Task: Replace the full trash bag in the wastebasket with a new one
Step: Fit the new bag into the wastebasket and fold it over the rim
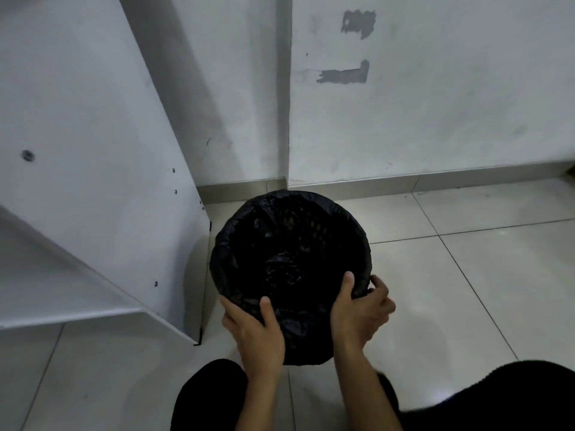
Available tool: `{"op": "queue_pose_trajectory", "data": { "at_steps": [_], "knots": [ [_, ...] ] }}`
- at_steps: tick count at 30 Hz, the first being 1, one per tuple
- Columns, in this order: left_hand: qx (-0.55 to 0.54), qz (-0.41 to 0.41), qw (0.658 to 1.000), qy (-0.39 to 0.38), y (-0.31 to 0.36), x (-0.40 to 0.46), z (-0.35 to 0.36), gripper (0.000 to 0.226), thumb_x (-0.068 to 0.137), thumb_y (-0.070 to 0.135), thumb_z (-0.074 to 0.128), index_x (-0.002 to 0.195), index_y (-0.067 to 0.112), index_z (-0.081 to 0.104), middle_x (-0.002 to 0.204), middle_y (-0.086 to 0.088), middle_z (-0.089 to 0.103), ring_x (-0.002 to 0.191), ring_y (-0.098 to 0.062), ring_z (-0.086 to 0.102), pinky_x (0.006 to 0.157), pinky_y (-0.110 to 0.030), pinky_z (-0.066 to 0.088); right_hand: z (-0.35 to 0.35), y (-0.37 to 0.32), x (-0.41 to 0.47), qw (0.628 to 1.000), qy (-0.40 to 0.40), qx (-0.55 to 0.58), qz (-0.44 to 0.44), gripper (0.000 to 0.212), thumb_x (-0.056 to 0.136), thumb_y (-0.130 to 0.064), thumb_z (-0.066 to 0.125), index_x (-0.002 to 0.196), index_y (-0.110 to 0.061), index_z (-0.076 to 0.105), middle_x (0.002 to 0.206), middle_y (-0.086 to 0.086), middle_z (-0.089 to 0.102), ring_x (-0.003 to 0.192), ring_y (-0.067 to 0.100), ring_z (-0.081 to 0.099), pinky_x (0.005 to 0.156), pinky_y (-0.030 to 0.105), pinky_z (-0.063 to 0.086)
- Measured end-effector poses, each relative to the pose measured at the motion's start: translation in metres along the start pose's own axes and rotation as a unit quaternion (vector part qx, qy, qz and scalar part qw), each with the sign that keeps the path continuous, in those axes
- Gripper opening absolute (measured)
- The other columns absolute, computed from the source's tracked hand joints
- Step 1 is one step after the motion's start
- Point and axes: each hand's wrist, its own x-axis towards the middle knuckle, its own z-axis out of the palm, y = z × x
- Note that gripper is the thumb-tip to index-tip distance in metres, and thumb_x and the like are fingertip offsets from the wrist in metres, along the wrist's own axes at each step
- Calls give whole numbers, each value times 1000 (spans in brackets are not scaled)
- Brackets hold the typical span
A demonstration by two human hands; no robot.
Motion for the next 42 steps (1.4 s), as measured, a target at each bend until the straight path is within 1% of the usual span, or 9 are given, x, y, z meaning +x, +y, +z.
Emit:
{"op": "queue_pose_trajectory", "data": {
  "at_steps": [5, 9, 15, 19, 24, 30, 35, 38, 42],
  "knots": [
    [-65, -15, 996, 58, 0, -9, 17, 55, 102, 39, 33, 146, 4, 33, 137, -20, 38, 102, -17, 43, 83, -21, 34, 1, 0, -8, 994, -14, 87, 65, 43, 97, -42, 59, 124, -9, 51, 120, 14, 55, 100, 29, 55, 81, 33, 42],
    [-12, -37, 993, 115, -2, -11, 32, 87, 93, 68, 4, 128, 8, 56, 130, -19, 45, 106, -36, 46, 88, -43, 35, 3, -5, 5, 983, -34, 158, 90, 38, 97, -43, 58, 114, -9, 56, 103, 5, 60, 95, 23, 58, 84, 32, 47],
    [-126, -61, 981, 137, 1, -26, 42, 46, 99, 48, 43, 132, 18, 54, 105, -1, 55, 80, -17, 57, 62, -21, 38, -5, -2, 20, 981, -104, 136, 89, 39, 94, -52, 59, 105, -14, 56, 106, 4, 61, 98, 24, 59, 85, 31, 46],
    [-158, -80, 972, 156, 11, -27, 50, 44, 98, 44, 50, 131, 14, 52, 104, -1, 55, 82, -17, 56, 64, -23, 40, -14, 16, 9, 983, -159, 36, 85, 50, 85, -60, 65, 109, -16, 61, 114, 11, 64, 97, 27, 64, 88, 41, 56],
    [-281, -150, 935, 155, 5, -23, 60, 36, 96, 37, 58, 120, 11, 59, 111, -3, 64, 93, -17, 65, 78, -32, 53, -21, -1, 5, 864, -326, 228, 309, 45, 96, -43, 61, 129, -13, 54, 123, 13, 65, 106, 31, 64, 71, 38, 56],
    [-491, -231, 836, 82, 8, -31, 56, 12, 100, 15, 53, 95, 20, 62, 98, -1, 66, 94, -18, 63, 86, -34, 53, -25, 1, 7, 814, -332, 365, 306, 38, 97, -27, 64, 129, -8, 61, 125, 14, 68, 112, 30, 65, 88, 40, 56],
    [-432, -235, 867, 76, 8, -38, 57, 10, 99, 25, 55, 92, 20, 59, 80, 1, 58, 65, -10, 52, 62, -25, 46, -30, 12, 1, 898, -296, 230, 229, 29, 95, -34, 66, 113, -11, 61, 108, 11, 67, 86, 20, 64, 72, 31, 54],
    [-382, -219, 897, 40, 12, -37, 55, 24, 96, 37, 59, 106, 16, 54, 92, -1, 64, 77, -14, 62, 70, -33, 53, -26, 9, -6, 920, -249, 185, 238, 37, 90, -32, 72, 117, -11, 59, 112, 10, 65, 95, 26, 66, 82, 37, 58],
    [-374, -236, 897, -15, 19, -37, 59, 37, 94, 26, 64, 123, 8, 50, 113, -11, 66, 94, -23, 67, 90, -46, 55, -24, 2, -14, 859, -295, 266, 322, 39, 88, -23, 74, 119, -3, 63, 110, 18, 70, 97, 36, 70, 90, 49, 58]
  ]
}}
